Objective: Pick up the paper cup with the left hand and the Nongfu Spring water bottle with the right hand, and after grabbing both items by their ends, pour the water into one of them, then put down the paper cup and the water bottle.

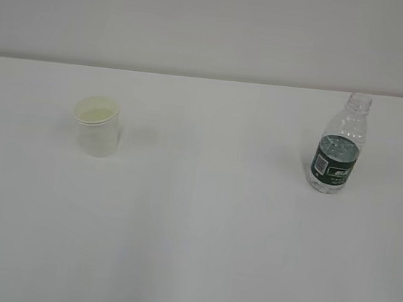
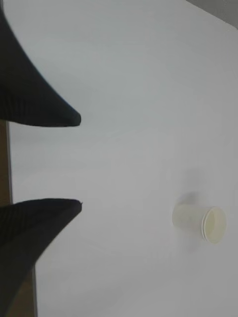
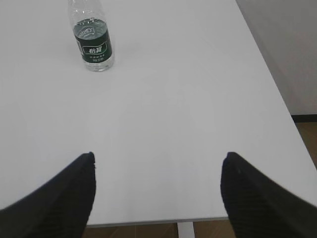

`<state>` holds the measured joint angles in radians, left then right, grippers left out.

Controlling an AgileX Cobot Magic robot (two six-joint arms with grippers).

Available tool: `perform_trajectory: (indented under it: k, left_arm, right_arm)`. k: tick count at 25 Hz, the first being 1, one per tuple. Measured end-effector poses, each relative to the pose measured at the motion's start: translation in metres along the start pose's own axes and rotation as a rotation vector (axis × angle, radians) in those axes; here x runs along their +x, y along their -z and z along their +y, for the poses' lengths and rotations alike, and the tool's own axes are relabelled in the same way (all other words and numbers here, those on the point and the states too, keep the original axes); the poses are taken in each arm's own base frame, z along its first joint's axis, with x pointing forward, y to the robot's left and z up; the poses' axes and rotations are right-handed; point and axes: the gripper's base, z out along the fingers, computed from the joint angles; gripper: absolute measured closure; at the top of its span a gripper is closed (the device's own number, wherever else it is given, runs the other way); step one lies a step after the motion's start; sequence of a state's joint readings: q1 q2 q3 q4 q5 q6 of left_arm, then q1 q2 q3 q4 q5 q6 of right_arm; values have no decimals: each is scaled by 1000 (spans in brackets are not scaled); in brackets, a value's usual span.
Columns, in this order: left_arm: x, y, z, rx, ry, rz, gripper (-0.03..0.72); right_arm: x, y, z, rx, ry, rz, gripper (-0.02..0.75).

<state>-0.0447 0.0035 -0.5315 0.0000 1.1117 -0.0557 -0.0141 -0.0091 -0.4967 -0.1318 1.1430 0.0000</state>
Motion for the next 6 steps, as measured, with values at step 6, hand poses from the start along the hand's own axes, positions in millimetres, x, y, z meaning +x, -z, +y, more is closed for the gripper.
perform_trajectory:
  k: [6]
  left_arm:
    - [0,0,0,0,-2,0,363]
  right_arm:
    - [0,0,0,0,0,0,150]
